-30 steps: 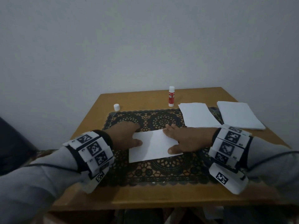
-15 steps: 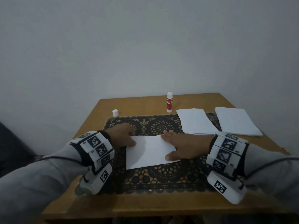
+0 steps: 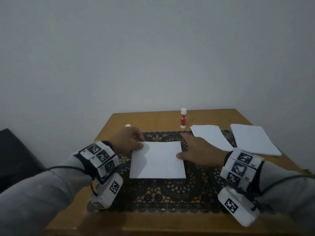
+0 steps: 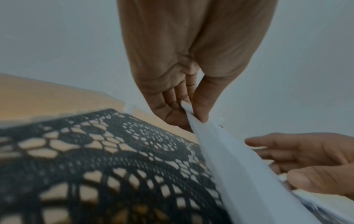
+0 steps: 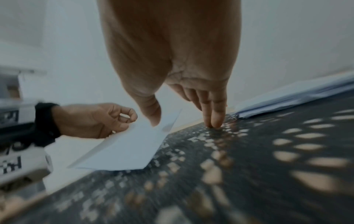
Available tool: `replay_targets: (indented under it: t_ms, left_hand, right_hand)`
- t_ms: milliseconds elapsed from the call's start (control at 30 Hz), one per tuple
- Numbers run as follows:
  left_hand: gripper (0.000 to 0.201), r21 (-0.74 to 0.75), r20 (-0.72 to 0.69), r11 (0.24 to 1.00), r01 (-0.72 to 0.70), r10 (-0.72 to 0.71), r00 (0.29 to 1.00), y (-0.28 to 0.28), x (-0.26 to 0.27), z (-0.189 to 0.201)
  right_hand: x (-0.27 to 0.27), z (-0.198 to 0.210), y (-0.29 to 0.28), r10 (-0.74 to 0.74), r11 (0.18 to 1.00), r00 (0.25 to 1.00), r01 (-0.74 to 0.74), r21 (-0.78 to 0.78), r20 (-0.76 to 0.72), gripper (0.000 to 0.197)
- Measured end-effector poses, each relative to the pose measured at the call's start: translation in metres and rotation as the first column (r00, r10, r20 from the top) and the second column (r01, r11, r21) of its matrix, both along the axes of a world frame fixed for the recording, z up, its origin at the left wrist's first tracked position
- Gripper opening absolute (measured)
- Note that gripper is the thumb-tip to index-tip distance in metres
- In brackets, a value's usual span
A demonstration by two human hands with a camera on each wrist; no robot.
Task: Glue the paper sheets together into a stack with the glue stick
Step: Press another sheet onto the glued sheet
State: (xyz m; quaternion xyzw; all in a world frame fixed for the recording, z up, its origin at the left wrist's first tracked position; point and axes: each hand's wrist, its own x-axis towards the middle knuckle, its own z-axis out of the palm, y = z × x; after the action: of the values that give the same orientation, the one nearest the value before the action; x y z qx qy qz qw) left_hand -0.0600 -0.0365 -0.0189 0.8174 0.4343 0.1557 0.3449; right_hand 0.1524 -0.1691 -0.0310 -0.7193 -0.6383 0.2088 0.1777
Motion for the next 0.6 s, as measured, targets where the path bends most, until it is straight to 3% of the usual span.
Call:
replay_targets:
  t_ms: [67,167,267,367,467,600]
  left_hand:
    - [0.014,-0.023,0.070,0.999,-0.036,0.037,0.997,0.010,-0.010,0.007]
    - [0.016,-0.085,0.152,0.993,-0.079,0.091,0.984,0.026,-0.025,0.014]
    - [0.014,-0.126,0.192,0.979,-0.158,0.180,0.965,0.039,-0.035,0.016]
    - [0.013,-0.208,0.116,0.925,-0.317,0.345,0.931,0.049,-0.044,0.013]
    - [0.023,-0.300,-0.051,0.874,-0.383,0.387,0.921,0.057,-0.050,0.007]
    - [0.027,-0.202,-0.147,0.887,-0.415,0.392,0.908,0.070,-0.048,-0.003]
  right_hand:
    - [-0.002,0.003,0.008,-0.062,0.998,0.988,0.064,0.006,-0.144,0.039]
    - [-0.013,0.007,0.023,-0.116,0.991,0.891,0.073,-0.113,-0.438,0.016]
    - [-0.026,0.009,0.040,-0.156,0.980,0.795,0.052,-0.191,-0.586,0.014]
    - [-0.039,0.005,0.061,-0.214,0.970,0.760,0.089,-0.227,-0.614,0.010]
    - [-0.047,-0.001,0.081,-0.266,0.956,0.747,0.124,-0.266,-0.609,0.016]
    - [-0.052,-0.005,0.100,-0.295,0.941,0.786,0.139,-0.310,-0.544,0.025]
